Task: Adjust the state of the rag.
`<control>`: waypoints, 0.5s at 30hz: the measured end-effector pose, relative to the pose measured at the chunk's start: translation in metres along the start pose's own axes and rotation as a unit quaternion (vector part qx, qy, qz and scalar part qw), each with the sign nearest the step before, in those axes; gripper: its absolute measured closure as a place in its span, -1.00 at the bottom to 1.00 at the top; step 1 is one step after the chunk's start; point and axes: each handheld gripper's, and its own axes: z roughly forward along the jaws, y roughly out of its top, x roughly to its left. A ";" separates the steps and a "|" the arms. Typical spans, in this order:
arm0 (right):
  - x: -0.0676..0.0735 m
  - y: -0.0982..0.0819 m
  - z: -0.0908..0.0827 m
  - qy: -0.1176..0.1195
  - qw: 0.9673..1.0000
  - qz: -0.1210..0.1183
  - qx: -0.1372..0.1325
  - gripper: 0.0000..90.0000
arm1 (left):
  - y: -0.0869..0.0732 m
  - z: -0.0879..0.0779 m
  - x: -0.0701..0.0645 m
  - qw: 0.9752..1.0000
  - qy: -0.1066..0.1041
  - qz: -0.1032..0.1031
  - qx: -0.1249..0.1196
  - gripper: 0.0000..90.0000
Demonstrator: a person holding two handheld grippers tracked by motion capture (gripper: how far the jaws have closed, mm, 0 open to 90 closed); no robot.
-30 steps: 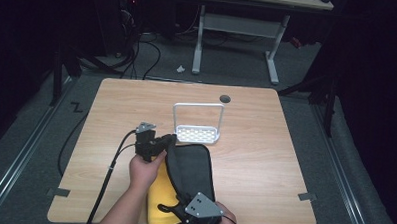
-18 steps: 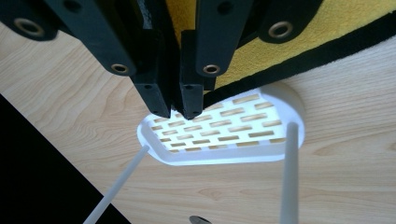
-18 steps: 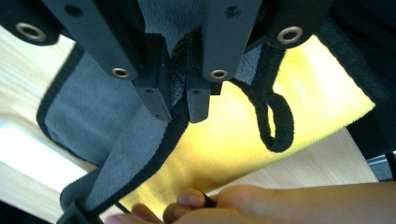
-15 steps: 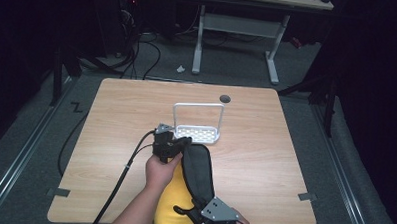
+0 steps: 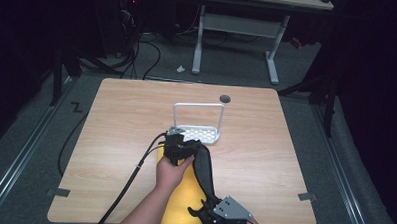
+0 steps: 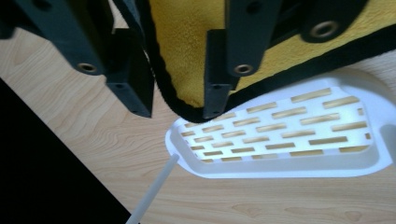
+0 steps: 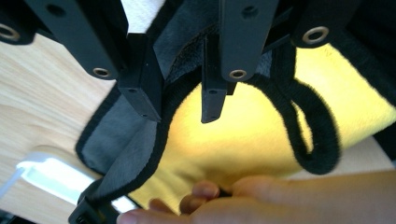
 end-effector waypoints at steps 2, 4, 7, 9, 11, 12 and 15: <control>-0.003 0.000 -0.001 -0.003 1.000 0.004 -0.006 0.53 | 0.000 0.000 0.000 1.000 -0.006 -0.001 -0.001 0.28; -0.005 0.001 -0.002 -0.008 1.000 0.006 -0.010 0.53 | 0.001 -0.001 -0.001 1.000 -0.011 0.000 -0.005 0.22; -0.007 0.003 -0.004 -0.016 1.000 0.006 -0.016 0.52 | 0.001 -0.003 -0.002 1.000 -0.010 0.005 -0.003 0.18; -0.008 0.003 -0.004 -0.015 1.000 0.008 -0.018 0.52 | 0.000 -0.005 -0.002 1.000 -0.006 0.013 0.001 0.17; -0.009 0.002 -0.003 -0.016 1.000 0.008 -0.015 0.52 | -0.002 -0.010 -0.002 1.000 -0.003 0.025 0.005 0.18; -0.009 0.002 -0.002 -0.014 1.000 0.009 -0.013 0.52 | -0.002 -0.013 -0.001 0.999 0.001 0.032 0.005 0.18; -0.011 0.001 0.000 -0.014 1.000 0.011 -0.011 0.52 | -0.006 -0.023 0.000 0.999 0.007 0.048 0.006 0.19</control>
